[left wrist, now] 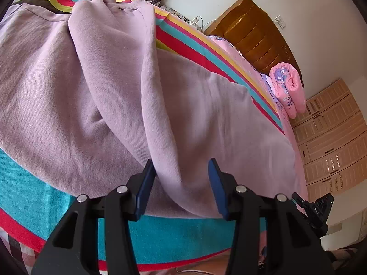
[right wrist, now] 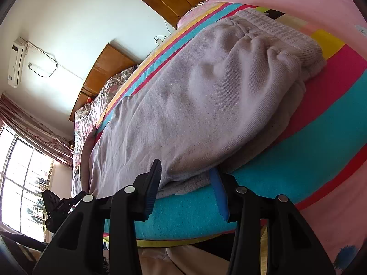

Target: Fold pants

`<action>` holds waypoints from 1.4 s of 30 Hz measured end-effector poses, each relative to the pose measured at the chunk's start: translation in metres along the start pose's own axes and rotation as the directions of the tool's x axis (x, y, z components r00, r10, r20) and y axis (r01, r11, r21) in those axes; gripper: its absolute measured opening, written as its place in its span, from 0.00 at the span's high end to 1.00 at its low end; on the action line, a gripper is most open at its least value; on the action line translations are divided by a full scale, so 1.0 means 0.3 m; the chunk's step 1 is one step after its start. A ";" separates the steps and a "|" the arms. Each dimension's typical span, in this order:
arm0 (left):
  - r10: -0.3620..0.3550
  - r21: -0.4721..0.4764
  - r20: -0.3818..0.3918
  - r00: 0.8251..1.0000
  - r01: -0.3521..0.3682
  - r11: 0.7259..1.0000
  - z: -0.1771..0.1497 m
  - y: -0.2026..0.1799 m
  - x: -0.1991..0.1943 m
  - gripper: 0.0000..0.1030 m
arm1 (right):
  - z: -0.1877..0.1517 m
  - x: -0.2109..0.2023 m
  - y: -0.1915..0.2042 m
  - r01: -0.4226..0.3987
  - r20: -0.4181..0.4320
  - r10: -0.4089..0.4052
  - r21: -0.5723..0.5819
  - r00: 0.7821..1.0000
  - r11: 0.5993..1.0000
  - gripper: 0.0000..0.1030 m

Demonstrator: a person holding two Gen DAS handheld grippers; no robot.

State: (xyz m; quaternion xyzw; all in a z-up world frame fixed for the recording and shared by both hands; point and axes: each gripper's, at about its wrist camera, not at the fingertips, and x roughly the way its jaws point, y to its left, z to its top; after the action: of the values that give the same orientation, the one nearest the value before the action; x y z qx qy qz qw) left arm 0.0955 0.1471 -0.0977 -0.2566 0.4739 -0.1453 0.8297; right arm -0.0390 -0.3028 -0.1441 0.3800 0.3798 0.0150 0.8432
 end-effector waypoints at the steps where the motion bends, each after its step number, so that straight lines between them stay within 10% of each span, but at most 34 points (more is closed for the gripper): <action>1: 0.022 0.013 0.007 1.000 -0.022 1.000 -0.001 -0.001 0.000 0.71 | 0.001 0.005 0.007 0.006 0.000 -0.006 -0.009 1.000 1.000 0.71; 4: 0.040 0.016 0.029 0.999 -0.040 0.999 0.006 0.004 -0.021 0.90 | -0.003 -0.003 0.016 0.027 0.008 -0.027 -0.012 1.000 1.000 0.89; 12: 0.075 0.019 0.014 0.997 -0.075 0.997 -0.006 0.023 0.001 0.90 | -0.020 0.014 -0.003 0.068 0.003 -0.068 -0.012 0.998 0.998 0.93; 15: 0.106 0.045 0.022 0.994 -0.107 0.993 -0.005 0.006 -0.012 0.82 | -0.007 -0.004 0.011 0.076 -0.016 -0.077 -0.039 0.997 0.996 0.83; 19: 0.221 0.068 0.231 0.947 -0.242 0.968 0.018 -0.061 -0.155 0.32 | 0.040 -0.141 0.063 0.232 0.114 -0.219 -0.121 0.969 0.965 0.41; 22: 0.165 0.158 0.333 0.928 -0.228 0.961 0.083 -0.196 -0.210 0.26 | 0.104 -0.199 0.131 0.300 0.244 -0.248 -0.207 0.938 0.931 0.41; 26: -0.050 0.393 0.128 0.991 -0.004 0.919 0.206 -0.500 -0.004 0.20 | 0.189 -0.084 0.219 0.392 0.277 -0.305 -0.353 0.911 0.850 0.39; 31: -0.119 0.533 -0.135 0.984 0.174 0.828 0.227 -0.815 0.431 0.20 | 0.239 0.083 0.258 0.439 0.247 -0.364 -0.475 0.898 0.762 0.37; 37: 0.077 0.633 -0.127 0.989 0.021 0.774 0.169 -0.863 0.766 0.20 | 0.193 0.170 0.175 0.505 0.198 -0.486 -0.561 0.851 0.656 0.29; 39: 0.100 0.695 -0.052 0.994 -0.036 0.718 0.141 -0.862 0.789 0.20 | 0.155 0.166 0.122 0.469 0.170 -0.472 -0.610 0.865 0.639 0.30; 42: 0.139 0.710 -0.026 0.990 -0.079 0.699 0.150 -0.876 0.820 0.17 | 0.149 0.115 0.056 0.393 0.099 -0.414 -0.569 0.905 0.723 0.30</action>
State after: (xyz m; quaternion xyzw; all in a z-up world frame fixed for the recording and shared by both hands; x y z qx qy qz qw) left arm 0.2599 -0.1761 -0.1057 0.1152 0.4282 -0.2763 0.8527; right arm 0.0191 -0.3081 -0.1360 0.0149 0.4453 -0.0478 0.8940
